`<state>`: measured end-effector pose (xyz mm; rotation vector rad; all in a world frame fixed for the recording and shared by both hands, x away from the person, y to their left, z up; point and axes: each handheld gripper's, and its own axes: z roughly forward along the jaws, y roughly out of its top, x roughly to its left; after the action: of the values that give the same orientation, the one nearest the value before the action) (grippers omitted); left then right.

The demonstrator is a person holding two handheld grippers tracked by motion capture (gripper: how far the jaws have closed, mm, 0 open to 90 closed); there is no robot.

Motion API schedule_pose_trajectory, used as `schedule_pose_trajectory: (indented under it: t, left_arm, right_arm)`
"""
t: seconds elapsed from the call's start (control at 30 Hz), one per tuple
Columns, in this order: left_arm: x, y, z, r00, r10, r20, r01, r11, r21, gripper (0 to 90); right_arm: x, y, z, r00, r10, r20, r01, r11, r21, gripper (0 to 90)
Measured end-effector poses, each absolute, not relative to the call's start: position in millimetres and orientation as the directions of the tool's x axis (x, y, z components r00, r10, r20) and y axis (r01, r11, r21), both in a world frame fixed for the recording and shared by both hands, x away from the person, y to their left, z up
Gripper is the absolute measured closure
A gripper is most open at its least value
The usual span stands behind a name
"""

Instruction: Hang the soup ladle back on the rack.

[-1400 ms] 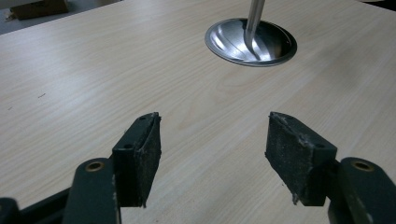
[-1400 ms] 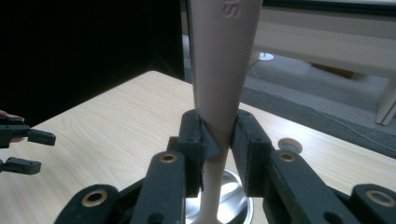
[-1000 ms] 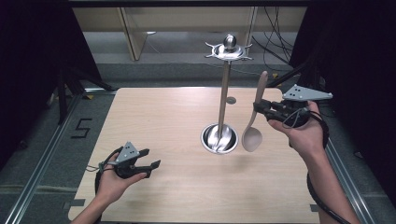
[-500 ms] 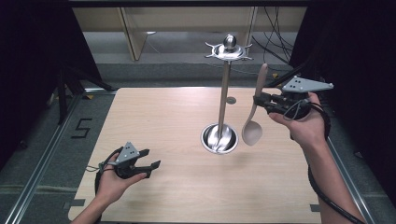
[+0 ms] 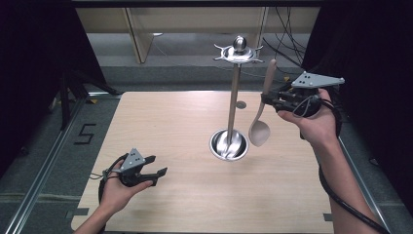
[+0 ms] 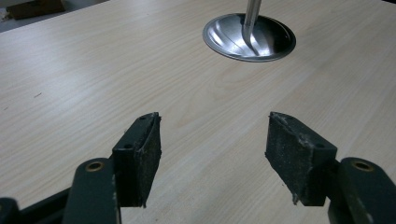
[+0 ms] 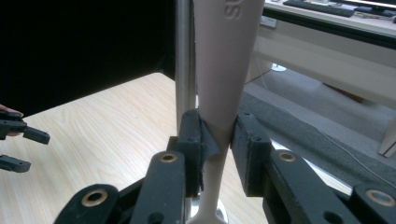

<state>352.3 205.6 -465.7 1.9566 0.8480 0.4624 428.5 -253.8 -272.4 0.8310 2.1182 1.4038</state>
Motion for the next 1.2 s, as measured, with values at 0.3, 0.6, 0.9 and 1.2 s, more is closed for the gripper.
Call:
schedule_pose_trajectory:
  t: [0.3,0.6,0.9,1.2]
  left_arm:
    - [352,205,-466,0.691,0.723,-0.021,0.377,-0.336,0.863,34.9]
    - [352,206,-466,0.693,0.72,-0.016,0.373,-0.34,0.863,34.9]
    - [352,206,-466,0.692,0.722,-0.019,0.376,-0.338,0.863,34.8]
    - [352,205,-466,0.69,0.724,-0.017,0.377,-0.339,0.862,34.8]
  right_arm:
    - [435,-251,-270,-0.72,0.692,-0.057,0.225,0.31,0.924,74.9]
    - [437,-248,-270,-0.73,0.682,-0.045,0.23,0.308,0.923,74.9]
    - [443,-246,-267,-0.755,0.653,-0.067,0.212,0.339,0.917,74.8]
    - [446,-243,-267,-0.748,0.661,-0.057,0.23,0.339,0.912,74.8]
